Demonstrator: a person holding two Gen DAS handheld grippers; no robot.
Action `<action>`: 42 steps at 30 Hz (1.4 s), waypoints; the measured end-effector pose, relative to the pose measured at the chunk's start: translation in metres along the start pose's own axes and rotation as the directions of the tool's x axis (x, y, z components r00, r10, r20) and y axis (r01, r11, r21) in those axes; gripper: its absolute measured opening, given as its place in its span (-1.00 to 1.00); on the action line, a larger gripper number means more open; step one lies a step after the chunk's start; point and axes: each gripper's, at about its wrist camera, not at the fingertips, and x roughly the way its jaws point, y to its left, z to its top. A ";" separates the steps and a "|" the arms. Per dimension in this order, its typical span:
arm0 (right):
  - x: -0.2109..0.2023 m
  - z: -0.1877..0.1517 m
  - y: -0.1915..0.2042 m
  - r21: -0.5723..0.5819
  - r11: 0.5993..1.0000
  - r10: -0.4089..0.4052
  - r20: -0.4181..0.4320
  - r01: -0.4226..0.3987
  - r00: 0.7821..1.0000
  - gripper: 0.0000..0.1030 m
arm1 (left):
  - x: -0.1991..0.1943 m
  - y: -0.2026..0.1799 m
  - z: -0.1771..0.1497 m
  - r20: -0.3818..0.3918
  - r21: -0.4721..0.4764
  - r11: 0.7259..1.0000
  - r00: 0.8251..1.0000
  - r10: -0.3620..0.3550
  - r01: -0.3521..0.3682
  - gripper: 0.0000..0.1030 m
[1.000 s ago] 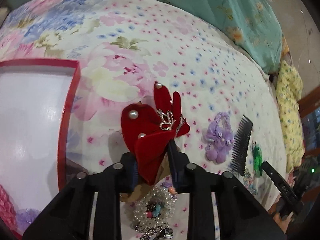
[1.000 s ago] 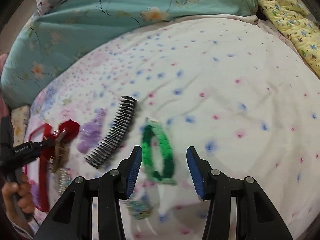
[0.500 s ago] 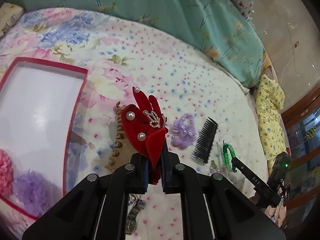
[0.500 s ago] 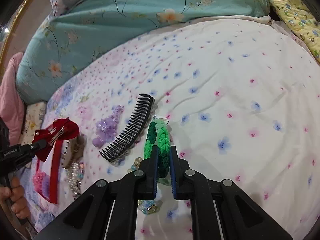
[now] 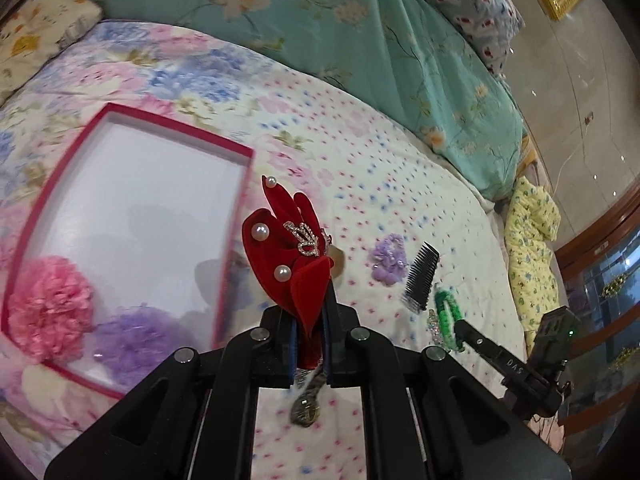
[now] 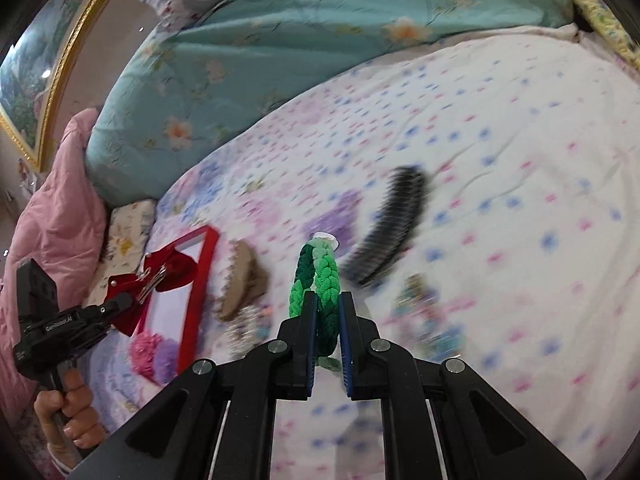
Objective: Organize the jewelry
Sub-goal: 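Carry the bow clip and hair tie into the tray and release both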
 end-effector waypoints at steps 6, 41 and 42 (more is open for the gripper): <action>0.032 -0.011 0.060 -0.039 0.996 0.073 -0.054 -0.075 0.996 -0.82 | -0.021 0.044 0.002 0.030 -0.054 0.998 0.999 -0.014 0.016 -0.86; 0.249 0.017 0.209 -0.108 0.991 0.059 -0.204 -0.082 0.977 -0.81 | 0.049 0.178 0.080 0.091 -0.210 0.978 0.996 0.006 0.014 -0.86; 0.252 0.017 0.210 -0.116 0.990 0.054 -0.206 -0.079 0.977 -0.81 | 0.051 0.180 0.079 0.086 -0.211 0.978 0.996 0.008 0.010 -0.86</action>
